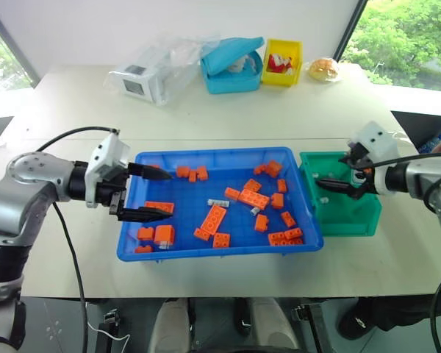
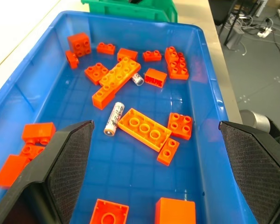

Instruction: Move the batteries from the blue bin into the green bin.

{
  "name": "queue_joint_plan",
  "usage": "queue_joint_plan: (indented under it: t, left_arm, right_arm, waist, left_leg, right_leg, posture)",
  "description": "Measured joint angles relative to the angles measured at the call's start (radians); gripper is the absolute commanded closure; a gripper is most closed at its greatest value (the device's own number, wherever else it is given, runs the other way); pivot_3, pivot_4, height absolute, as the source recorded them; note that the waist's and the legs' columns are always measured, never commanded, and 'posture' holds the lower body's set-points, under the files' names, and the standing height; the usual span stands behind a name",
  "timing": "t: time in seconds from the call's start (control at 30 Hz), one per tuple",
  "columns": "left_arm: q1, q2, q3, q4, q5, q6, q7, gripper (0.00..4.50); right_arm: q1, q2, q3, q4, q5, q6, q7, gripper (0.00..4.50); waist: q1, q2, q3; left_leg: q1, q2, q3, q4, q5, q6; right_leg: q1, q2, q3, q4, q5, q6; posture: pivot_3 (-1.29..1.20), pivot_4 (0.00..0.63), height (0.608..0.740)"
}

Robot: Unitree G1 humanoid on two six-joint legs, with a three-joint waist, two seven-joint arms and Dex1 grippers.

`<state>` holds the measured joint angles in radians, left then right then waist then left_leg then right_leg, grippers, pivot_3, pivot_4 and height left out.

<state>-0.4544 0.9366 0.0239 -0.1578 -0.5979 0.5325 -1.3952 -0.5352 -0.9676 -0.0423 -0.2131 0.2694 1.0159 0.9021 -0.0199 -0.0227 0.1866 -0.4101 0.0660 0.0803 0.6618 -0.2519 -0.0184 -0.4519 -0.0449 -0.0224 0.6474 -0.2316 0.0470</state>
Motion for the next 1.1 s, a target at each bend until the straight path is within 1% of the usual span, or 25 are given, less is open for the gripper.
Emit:
queue_joint_plan:
  t: [0.1,0.2,0.27,0.3,0.33,0.37,0.43,0.5,0.7,0.87,1.03,1.1]
  left_arm:
    - [-0.007,-0.003,-0.003,0.003,0.000,-0.002,0.000,0.00]
    - [-0.013,-0.004,-0.003,0.003,0.000,-0.002,0.001,0.00]
    - [-0.013,-0.004,-0.003,0.002,-0.001,-0.001,0.002,0.00]
    - [-0.013,-0.004,-0.003,0.001,-0.001,0.000,0.003,0.00]
    - [-0.013,-0.004,-0.003,-0.002,-0.001,0.001,0.004,0.00]
    - [-0.012,-0.003,-0.003,-0.003,-0.002,0.002,0.004,0.00]
    - [-0.009,0.000,0.000,-0.006,-0.002,0.005,0.007,0.00]
    - [0.004,0.006,0.008,-0.020,-0.004,0.009,0.013,0.00]
    - [0.051,0.028,0.055,-0.058,-0.023,0.031,0.036,0.00]
    - [0.060,0.031,0.076,-0.068,-0.026,0.045,0.055,0.00]
    - [0.061,0.031,0.080,-0.083,-0.036,0.052,0.069,0.00]
    - [0.061,0.031,0.080,-0.083,-0.042,0.052,0.071,0.00]
  right_arm:
    - [-0.125,0.027,0.068,-0.001,0.010,-0.034,0.026,0.02]
    - [-0.230,0.103,0.168,-0.023,0.020,-0.060,0.056,0.02]
    - [-0.260,0.162,0.248,-0.025,0.017,-0.072,0.067,0.53]
    - [-0.267,0.188,0.288,-0.024,0.011,-0.081,0.070,0.88]
    - [-0.270,0.218,0.338,-0.021,0.001,-0.098,0.073,1.49]
    - [-0.271,0.244,0.378,-0.020,-0.008,-0.110,0.077,1.88]
    - [-0.284,0.300,0.455,-0.008,-0.033,-0.128,0.077,1.88]
    - [-0.299,0.356,0.517,0.018,-0.059,-0.150,0.076,1.88]
    - [-0.326,0.474,0.600,0.154,-0.133,-0.215,0.057,1.88]
    - [-0.329,0.517,0.625,0.245,-0.180,-0.271,0.057,1.88]
    - [-0.326,0.521,0.654,0.296,-0.231,-0.325,0.076,1.88]
    - [-0.321,0.520,0.655,0.292,-0.237,-0.335,0.087,2.40]
  waist:
    - [-0.003,0.000,0.000]
    - [0.001,0.000,0.000]
    - [0.003,0.000,0.000]
    - [0.004,0.000,0.000]
    - [0.006,0.000,0.000]
    - [0.007,0.000,0.000]
    - [0.007,0.000,0.000]
    - [0.007,0.000,0.000]
    - [0.007,-0.001,0.000]
    - [0.007,-0.001,0.000]
    - [0.006,-0.001,0.000]
    - [0.006,-0.001,0.000]
  left_leg:
    - [0.000,0.001,0.000,0.000,0.000,0.000]
    - [0.000,0.001,-0.001,-0.001,0.000,0.000]
    - [-0.002,0.001,-0.001,-0.001,0.000,0.000]
    - [-0.002,0.001,-0.001,-0.001,0.000,0.000]
    - [-0.004,0.001,-0.001,0.000,0.000,0.000]
    - [-0.006,0.001,-0.001,0.001,0.000,0.000]
    - [-0.012,0.000,-0.001,0.004,0.000,0.000]
    - [-0.013,0.000,-0.001,0.005,0.000,0.000]
    - [-0.013,0.000,-0.002,0.005,0.000,0.000]
    - [-0.013,0.000,-0.002,0.005,0.000,0.000]
    - [-0.013,0.000,-0.002,0.005,0.000,0.000]
    - [-0.013,0.000,-0.002,0.005,0.000,0.000]
  right_leg:
    - [-0.001,0.001,0.000,0.001,0.000,0.000]
    - [-0.001,0.002,0.000,0.001,0.001,0.002]
    - [-0.002,0.002,0.000,0.001,0.001,0.002]
    - [-0.003,0.001,0.000,0.001,0.001,0.002]
    - [-0.004,0.001,0.000,0.001,0.001,0.002]
    - [-0.006,0.001,0.000,0.001,0.001,0.002]
    - [-0.010,0.000,-0.001,0.002,0.002,0.003]
    - [-0.010,0.000,-0.001,0.002,0.002,0.003]
    - [-0.010,0.000,-0.003,0.002,0.002,0.003]
    - [-0.010,0.000,-0.003,0.002,0.002,0.003]
    - [-0.010,0.000,-0.003,0.002,0.002,0.003]
    - [-0.010,0.000,-0.003,0.002,0.002,0.003]
  posture:
    - [0.00,0.150,0.736]
    - [0.00,0.150,0.736]
    - [0.00,0.150,0.736]
    - [0.00,0.150,0.736]
    - [0.00,0.150,0.736]
    - [0.00,0.150,0.736]
    - [0.00,0.150,0.736]
    - [0.00,0.150,0.736]
    - [0.00,0.150,0.736]
    - [0.00,0.150,0.736]
    - [0.00,0.150,0.736]
    - [0.00,0.150,0.736]
